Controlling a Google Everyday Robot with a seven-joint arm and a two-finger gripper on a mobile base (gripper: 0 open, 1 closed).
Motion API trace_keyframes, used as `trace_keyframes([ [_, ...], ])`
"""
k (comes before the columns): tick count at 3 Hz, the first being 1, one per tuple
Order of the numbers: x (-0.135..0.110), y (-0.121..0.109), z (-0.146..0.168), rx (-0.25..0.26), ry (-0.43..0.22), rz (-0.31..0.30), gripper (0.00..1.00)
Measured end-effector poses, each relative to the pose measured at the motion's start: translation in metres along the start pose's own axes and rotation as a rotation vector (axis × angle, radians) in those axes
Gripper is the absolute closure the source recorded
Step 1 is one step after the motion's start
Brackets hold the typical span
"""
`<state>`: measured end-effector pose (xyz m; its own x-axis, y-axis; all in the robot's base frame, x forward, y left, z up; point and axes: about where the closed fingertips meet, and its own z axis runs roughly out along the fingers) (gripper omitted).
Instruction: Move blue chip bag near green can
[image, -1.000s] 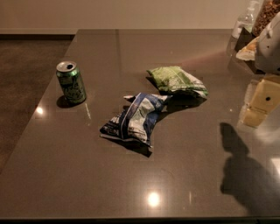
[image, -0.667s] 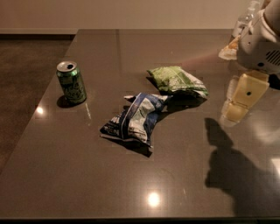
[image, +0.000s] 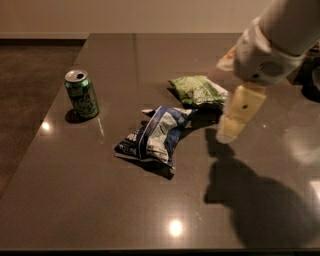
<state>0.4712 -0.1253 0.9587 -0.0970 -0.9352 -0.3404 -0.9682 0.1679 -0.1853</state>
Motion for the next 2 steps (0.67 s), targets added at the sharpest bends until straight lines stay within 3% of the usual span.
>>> trace_keyframes([
  [2,-0.059,0.005,0.079,-0.057,-0.023,-0.115,0.00],
])
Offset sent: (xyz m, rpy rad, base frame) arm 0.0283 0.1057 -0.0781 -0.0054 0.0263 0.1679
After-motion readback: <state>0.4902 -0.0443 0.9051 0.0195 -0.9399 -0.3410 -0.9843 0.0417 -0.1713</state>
